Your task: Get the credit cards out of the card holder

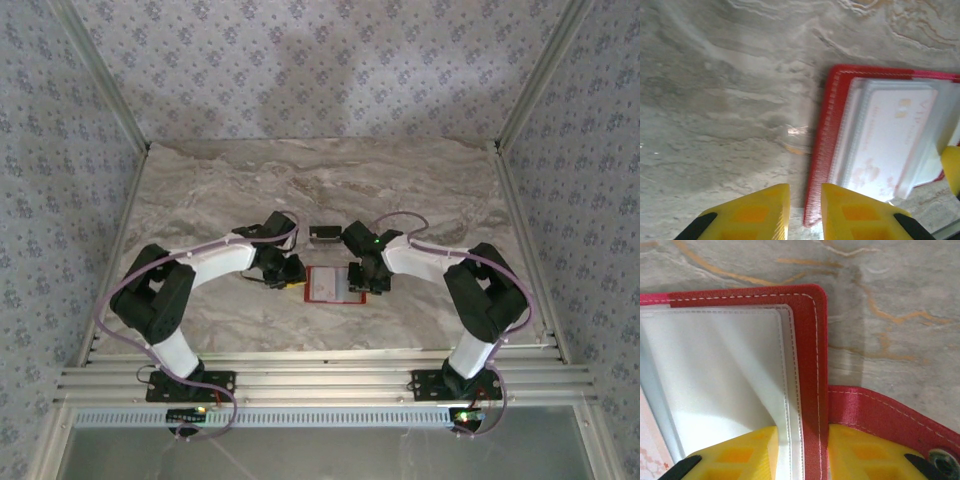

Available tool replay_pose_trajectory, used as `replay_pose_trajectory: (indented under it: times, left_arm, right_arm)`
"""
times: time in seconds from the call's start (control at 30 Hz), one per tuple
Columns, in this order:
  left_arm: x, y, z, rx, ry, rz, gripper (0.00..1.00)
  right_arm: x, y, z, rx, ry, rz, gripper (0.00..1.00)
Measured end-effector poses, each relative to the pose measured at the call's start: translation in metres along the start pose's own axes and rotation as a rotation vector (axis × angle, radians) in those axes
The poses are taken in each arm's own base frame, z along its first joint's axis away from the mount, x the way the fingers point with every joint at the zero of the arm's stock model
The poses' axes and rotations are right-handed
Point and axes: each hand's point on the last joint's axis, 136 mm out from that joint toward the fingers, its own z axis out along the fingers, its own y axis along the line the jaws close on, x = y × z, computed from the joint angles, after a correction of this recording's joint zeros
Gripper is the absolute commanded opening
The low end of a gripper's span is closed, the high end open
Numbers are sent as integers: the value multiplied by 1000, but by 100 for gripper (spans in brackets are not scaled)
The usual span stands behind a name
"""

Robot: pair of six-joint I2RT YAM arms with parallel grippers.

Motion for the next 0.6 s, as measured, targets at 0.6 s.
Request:
replay_pose_trajectory:
  times: [0.6]
  left_arm:
    - [-5,-18,13,13,2,25,27]
  right_arm:
    - [-10,39,-31,-190,-55,-93,29]
